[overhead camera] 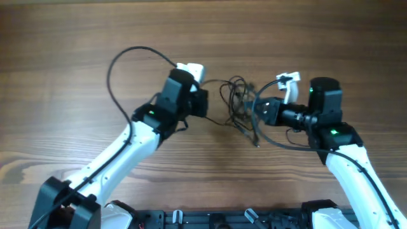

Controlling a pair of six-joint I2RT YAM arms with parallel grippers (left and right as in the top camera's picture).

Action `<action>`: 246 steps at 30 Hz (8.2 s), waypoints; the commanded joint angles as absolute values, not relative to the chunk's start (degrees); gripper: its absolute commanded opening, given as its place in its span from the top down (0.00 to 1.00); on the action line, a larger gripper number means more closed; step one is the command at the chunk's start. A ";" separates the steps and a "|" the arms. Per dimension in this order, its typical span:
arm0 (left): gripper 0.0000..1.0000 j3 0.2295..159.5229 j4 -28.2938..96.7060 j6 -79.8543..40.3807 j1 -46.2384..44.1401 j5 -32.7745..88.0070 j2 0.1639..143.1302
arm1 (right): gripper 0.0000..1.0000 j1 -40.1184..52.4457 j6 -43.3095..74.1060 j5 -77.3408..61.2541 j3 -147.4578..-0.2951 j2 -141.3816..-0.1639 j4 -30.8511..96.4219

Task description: Untangle cables

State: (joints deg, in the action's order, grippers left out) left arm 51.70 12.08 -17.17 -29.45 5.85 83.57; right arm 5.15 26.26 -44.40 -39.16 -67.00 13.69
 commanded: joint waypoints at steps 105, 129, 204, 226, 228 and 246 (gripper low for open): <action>0.96 83.92 -8.80 0.47 30.17 14.17 92.58 | 0.95 12.16 25.56 -21.65 -50.54 -90.50 18.94; 0.00 83.92 4.64 -27.70 30.17 13.08 101.16 | 0.00 13.56 27.31 -27.22 -50.54 -90.54 16.03; 0.96 80.64 39.13 -25.65 -27.09 5.48 85.27 | 0.00 11.33 29.76 -19.86 -49.91 -88.03 29.93; 0.96 80.68 39.90 -25.71 -10.20 -7.35 75.53 | 0.96 -0.78 39.46 -7.70 -49.87 -95.37 19.16; 0.96 80.68 39.64 -25.82 0.01 -7.11 71.53 | 0.96 -9.67 33.12 -7.70 -49.87 -91.55 23.46; 0.96 80.66 38.54 -28.05 41.45 35.77 66.39 | 0.93 -31.42 13.78 -37.56 -49.87 -85.89 25.21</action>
State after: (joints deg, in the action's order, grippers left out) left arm 80.31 38.52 -27.73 44.27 20.78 65.82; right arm -35.24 17.91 -30.41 -49.93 -86.98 25.76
